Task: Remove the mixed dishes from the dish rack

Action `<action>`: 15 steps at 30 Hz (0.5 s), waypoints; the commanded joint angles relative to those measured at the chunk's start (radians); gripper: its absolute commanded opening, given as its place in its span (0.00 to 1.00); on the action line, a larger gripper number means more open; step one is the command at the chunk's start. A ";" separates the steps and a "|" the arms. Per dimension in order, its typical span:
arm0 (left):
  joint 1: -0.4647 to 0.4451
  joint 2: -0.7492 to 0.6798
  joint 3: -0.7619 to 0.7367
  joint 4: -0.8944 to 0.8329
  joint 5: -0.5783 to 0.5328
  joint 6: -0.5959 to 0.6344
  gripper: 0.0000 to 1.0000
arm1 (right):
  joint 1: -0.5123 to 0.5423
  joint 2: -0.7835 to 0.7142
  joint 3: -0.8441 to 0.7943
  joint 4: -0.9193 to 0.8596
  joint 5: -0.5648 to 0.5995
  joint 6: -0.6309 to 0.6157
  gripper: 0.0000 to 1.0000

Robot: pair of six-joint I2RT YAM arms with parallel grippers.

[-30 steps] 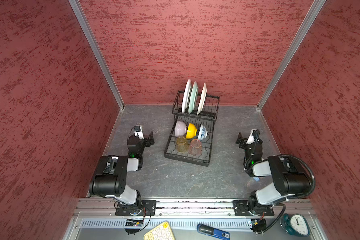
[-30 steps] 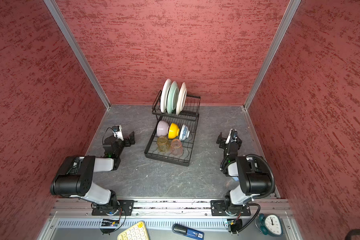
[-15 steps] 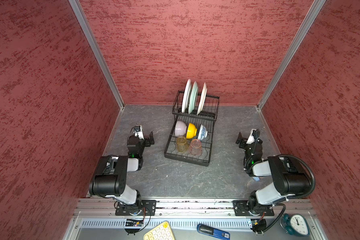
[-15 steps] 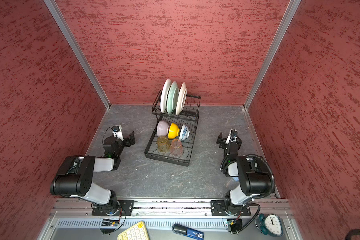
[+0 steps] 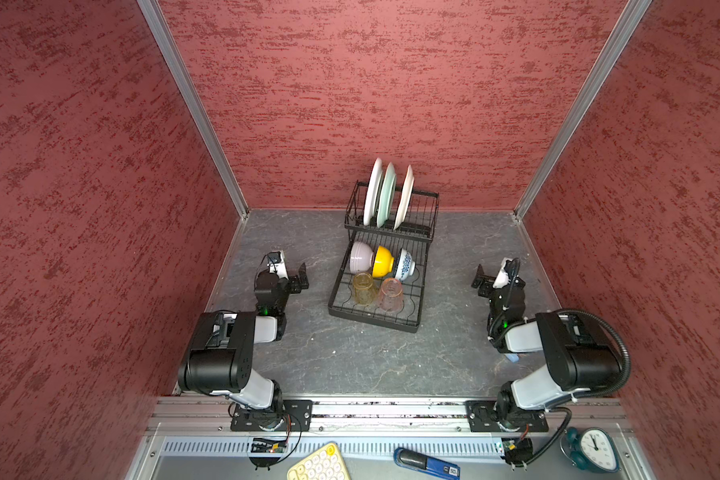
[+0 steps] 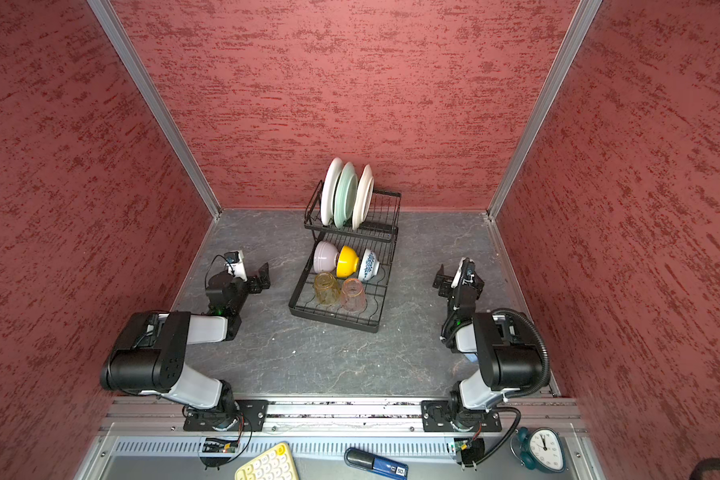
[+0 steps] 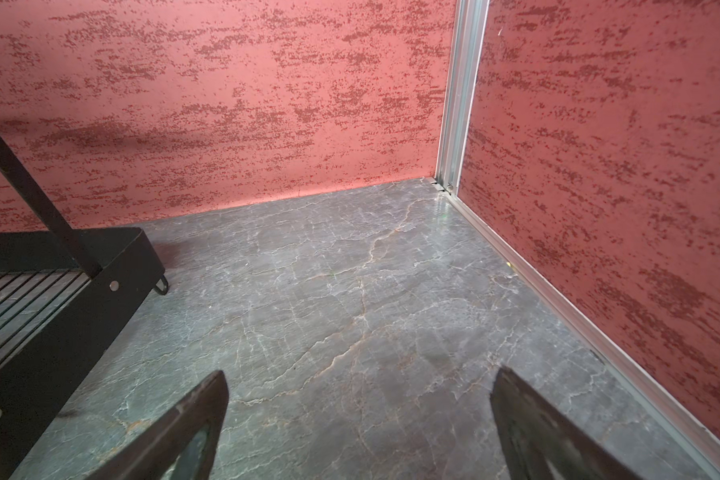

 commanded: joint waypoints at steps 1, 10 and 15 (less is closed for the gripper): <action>-0.010 0.002 0.002 0.004 -0.008 0.014 1.00 | -0.003 -0.013 0.005 0.009 -0.013 -0.011 0.99; -0.094 -0.144 -0.002 -0.110 -0.250 0.021 1.00 | 0.002 -0.258 0.068 -0.341 -0.002 0.048 0.99; -0.152 -0.203 0.021 -0.202 -0.392 0.007 1.00 | 0.005 -0.330 0.072 -0.403 -0.030 0.089 0.99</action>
